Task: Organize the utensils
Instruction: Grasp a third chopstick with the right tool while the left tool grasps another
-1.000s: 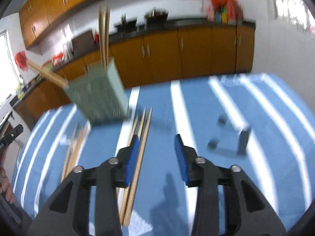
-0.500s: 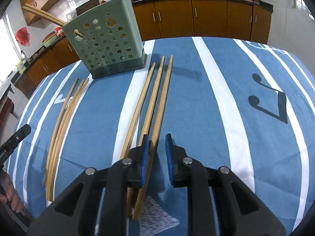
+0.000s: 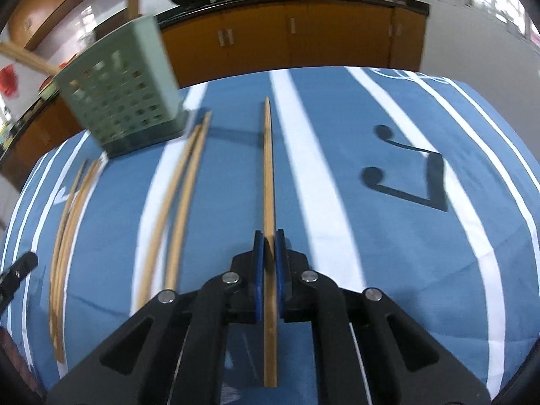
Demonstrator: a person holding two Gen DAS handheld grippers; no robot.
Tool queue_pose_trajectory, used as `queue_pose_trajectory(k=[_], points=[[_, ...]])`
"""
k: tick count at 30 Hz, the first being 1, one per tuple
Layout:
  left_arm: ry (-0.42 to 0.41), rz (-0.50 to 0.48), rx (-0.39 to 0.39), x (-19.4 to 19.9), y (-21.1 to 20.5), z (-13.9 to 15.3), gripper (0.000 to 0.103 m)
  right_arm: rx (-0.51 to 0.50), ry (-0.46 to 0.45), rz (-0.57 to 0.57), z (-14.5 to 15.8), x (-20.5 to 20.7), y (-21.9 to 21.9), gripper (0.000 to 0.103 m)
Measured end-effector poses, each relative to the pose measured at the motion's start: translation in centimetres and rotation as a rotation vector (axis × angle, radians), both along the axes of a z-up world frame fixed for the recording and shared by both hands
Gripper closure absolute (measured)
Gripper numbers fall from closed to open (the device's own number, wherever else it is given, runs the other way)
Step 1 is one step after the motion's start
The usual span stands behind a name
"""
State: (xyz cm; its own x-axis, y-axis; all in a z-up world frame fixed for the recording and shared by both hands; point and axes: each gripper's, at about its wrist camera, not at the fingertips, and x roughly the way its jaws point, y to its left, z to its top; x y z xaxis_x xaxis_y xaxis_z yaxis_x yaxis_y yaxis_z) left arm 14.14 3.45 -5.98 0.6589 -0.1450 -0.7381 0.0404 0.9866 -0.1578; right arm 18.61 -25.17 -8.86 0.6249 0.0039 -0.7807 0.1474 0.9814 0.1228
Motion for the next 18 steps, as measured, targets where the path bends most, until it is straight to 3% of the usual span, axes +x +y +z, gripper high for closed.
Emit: queue_pose_trajectory(k=[8,18], points=[[0.029,-0.038,0.020,0.4,-1.6,-0.9,0.081,-0.025,-0.008,0.013,-0.2,0.0,-0.1,0.095],[0.036,-0.032,0.121,0.9,-2.7,-1.6,0.095,-0.033,-0.005,0.028,-0.2,0.0,0.2,0.094]])
